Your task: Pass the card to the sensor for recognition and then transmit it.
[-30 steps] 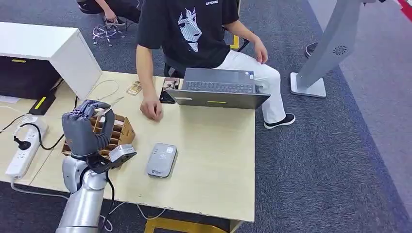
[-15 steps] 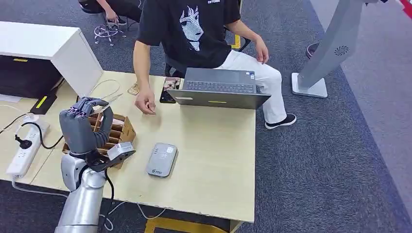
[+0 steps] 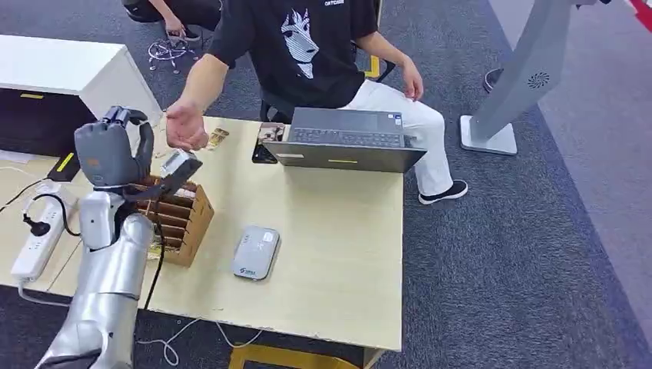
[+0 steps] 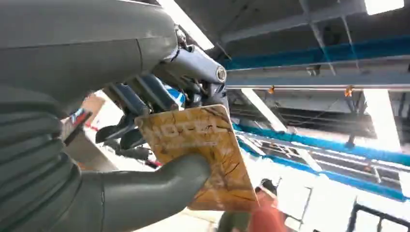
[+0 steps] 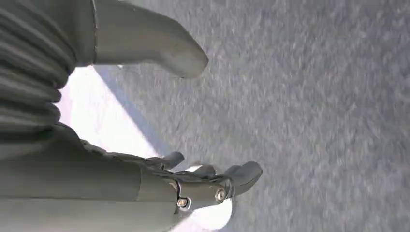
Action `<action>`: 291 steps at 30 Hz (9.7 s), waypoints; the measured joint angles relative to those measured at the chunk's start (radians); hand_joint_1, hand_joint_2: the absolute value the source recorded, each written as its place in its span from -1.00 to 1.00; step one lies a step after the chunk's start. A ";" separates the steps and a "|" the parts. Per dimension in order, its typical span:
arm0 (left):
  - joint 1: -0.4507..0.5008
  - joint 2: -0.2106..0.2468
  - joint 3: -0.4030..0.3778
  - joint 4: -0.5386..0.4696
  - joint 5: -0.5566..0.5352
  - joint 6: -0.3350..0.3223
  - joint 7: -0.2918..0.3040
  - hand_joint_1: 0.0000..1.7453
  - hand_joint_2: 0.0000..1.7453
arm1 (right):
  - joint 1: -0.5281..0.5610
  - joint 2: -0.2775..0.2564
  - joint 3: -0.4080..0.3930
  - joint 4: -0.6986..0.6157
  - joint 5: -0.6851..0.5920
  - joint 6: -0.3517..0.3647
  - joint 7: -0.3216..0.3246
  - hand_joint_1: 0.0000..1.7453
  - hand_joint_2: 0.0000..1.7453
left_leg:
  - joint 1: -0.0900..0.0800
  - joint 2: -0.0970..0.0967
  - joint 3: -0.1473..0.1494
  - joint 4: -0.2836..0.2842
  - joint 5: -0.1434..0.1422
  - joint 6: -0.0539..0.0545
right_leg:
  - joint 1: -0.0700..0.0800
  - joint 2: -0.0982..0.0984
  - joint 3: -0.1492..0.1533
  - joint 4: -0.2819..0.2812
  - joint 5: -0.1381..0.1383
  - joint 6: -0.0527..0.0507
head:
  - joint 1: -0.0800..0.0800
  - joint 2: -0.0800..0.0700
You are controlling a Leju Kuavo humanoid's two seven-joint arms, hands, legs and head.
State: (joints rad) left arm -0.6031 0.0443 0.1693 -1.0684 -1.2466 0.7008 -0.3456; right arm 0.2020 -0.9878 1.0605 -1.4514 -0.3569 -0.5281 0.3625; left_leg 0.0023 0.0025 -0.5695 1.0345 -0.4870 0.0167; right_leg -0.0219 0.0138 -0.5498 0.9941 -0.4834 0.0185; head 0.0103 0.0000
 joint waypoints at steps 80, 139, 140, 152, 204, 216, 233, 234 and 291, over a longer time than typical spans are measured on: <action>-0.265 0.345 -0.631 -0.274 0.433 -0.578 0.335 -1.00 1.00 | 0.120 0.338 -0.467 0.306 0.260 0.277 0.056 -1.00 1.00 | 0.000 -0.002 -0.007 0.000 0.001 -0.001 | -0.001 -0.002 -0.007 0.001 0.000 0.000 | -0.002 0.000; 0.557 1.030 -0.300 -0.878 0.762 -0.967 0.204 -1.00 1.00 | 0.103 0.183 0.000 0.152 -0.213 -0.103 0.010 -1.00 1.00 | 0.000 0.000 -0.008 -0.002 0.000 -0.001 | -0.001 0.000 -0.008 0.001 -0.002 -0.001 | -0.003 0.000; 0.551 1.024 -0.300 -0.876 0.754 -0.967 0.204 -1.00 1.00 | 0.099 0.182 0.007 0.152 -0.220 -0.106 0.006 -1.00 1.00 | 0.000 0.000 -0.008 -0.002 0.000 -0.001 | -0.001 0.000 -0.008 0.001 -0.002 -0.001 | -0.003 0.000; 0.362 0.885 -0.413 -0.748 0.532 -0.835 0.297 -1.00 1.00 | 0.075 0.154 0.088 0.106 -0.293 -0.153 -0.019 -1.00 1.00 | 0.000 -0.002 -0.007 -0.001 0.000 -0.001 | -0.001 -0.003 -0.008 0.000 -0.002 -0.002 | -0.002 0.000; -0.104 0.748 -0.762 -0.347 0.688 -1.058 0.346 -1.00 1.00 | -0.078 0.099 0.307 0.123 -0.426 -0.154 -0.115 -1.00 1.00 | 0.000 -0.001 -0.008 -0.001 0.000 -0.001 | -0.001 -0.001 -0.008 0.001 -0.001 -0.001 | -0.003 0.000; -0.169 0.808 -0.821 -0.351 0.762 -1.145 0.354 -1.00 1.00 | -0.111 0.094 0.343 0.136 -0.441 -0.154 -0.128 -1.00 1.00 | 0.000 0.000 -0.008 -0.001 0.000 -0.001 | -0.001 0.000 -0.009 0.001 -0.001 -0.001 | -0.003 0.000; -0.244 0.948 -0.888 -0.508 0.961 -1.161 0.260 -1.00 1.00 | -0.207 0.100 0.407 0.204 -0.386 -0.137 -0.126 -1.00 1.00 | 0.000 -0.001 -0.007 -0.001 0.001 -0.001 | -0.001 -0.001 -0.008 0.001 -0.001 -0.001 | -0.003 0.000; -0.238 0.931 -0.896 -0.508 0.937 -1.130 0.247 -1.00 1.00 | -0.209 0.103 0.407 0.206 -0.379 -0.137 -0.121 -1.00 1.00 | 0.000 -0.002 -0.007 -0.001 0.001 -0.001 | -0.001 -0.002 -0.008 0.001 -0.001 -0.001 | -0.003 0.000; -0.013 0.965 -0.807 -0.596 0.743 -1.042 0.296 -1.00 1.00 | -0.099 0.110 0.307 0.147 -0.314 -0.154 -0.078 -1.00 1.00 | 0.000 -0.002 -0.008 0.000 0.001 -0.001 | -0.001 -0.002 -0.008 0.000 0.000 0.000 | -0.003 0.000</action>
State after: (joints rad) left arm -0.6157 1.0095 -0.6375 -1.6643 -0.5033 -0.3417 -0.0491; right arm 0.1030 -0.8774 1.3676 -1.3046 -0.6707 -0.6817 0.2850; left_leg 0.0022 0.0006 -0.5771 1.0341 -0.4860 0.0160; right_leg -0.0233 0.0114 -0.5577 0.9945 -0.4838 0.0180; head 0.0069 0.0000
